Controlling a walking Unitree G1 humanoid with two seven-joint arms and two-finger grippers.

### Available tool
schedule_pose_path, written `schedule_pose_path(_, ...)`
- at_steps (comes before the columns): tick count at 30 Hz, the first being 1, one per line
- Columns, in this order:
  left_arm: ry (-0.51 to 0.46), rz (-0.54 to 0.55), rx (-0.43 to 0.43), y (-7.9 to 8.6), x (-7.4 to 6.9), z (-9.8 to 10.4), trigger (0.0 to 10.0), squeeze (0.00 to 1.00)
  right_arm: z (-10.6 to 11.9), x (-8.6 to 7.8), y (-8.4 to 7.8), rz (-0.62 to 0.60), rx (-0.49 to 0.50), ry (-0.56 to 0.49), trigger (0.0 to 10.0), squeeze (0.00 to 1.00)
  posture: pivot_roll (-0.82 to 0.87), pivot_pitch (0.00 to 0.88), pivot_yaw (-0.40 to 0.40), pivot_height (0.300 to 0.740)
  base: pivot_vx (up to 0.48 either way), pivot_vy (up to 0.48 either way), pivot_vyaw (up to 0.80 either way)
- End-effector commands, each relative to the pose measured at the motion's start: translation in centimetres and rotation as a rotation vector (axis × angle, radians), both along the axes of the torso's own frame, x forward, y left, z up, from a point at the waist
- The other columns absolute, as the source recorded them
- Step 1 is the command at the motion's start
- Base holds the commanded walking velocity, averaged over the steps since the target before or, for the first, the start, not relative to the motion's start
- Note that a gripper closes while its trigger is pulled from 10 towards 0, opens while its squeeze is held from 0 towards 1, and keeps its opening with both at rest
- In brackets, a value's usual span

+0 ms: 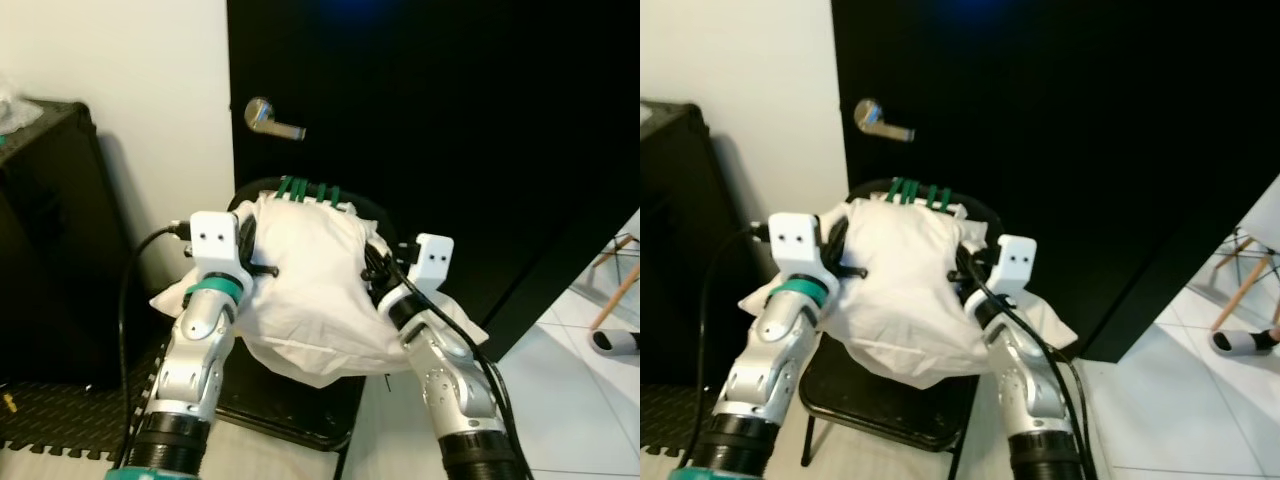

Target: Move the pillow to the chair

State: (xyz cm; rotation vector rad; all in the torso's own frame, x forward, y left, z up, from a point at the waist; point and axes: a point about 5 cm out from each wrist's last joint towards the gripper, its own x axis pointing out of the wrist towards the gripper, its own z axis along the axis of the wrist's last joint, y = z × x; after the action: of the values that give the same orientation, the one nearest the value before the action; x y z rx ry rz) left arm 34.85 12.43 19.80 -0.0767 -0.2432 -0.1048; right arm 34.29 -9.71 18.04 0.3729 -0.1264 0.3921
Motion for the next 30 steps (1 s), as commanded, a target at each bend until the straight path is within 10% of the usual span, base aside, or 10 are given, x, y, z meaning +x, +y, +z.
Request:
schedule_pose_path(1,-0.049,-0.034,0.008,-1.2,0.0,0.8,10.0,0.0,2.1,0.3,0.8,0.034,0.001,-0.102,10.0,0.0,-0.03,0.0,-0.001,0.74,0.341,0.0,0.0)
schedule_pose_path(12,-0.083,0.049,-0.011,0.5,0.2,1.6,10.0,0.0,5.9,1.9,0.3,0.008,0.06,-0.214,10.0,0.0,-0.03,0.0,-0.004,0.74,0.339,0.0,0.0)
schedule_pose_path(20,0.021,-0.167,0.106,-1.3,-1.4,-1.8,10.0,0.0,1.8,1.0,1.5,0.084,-0.028,-0.073,10.0,0.0,-0.02,0.0,-0.013,0.74,0.08,0.0,0.0)
schedule_pose_path(30,0.057,-0.181,0.157,-1.0,-2.2,-4.0,10.0,0.0,-1.2,-0.3,0.9,0.041,-0.017,0.012,10.0,0.0,-0.03,0.0,-0.012,0.736,0.0,0.0,0.0)
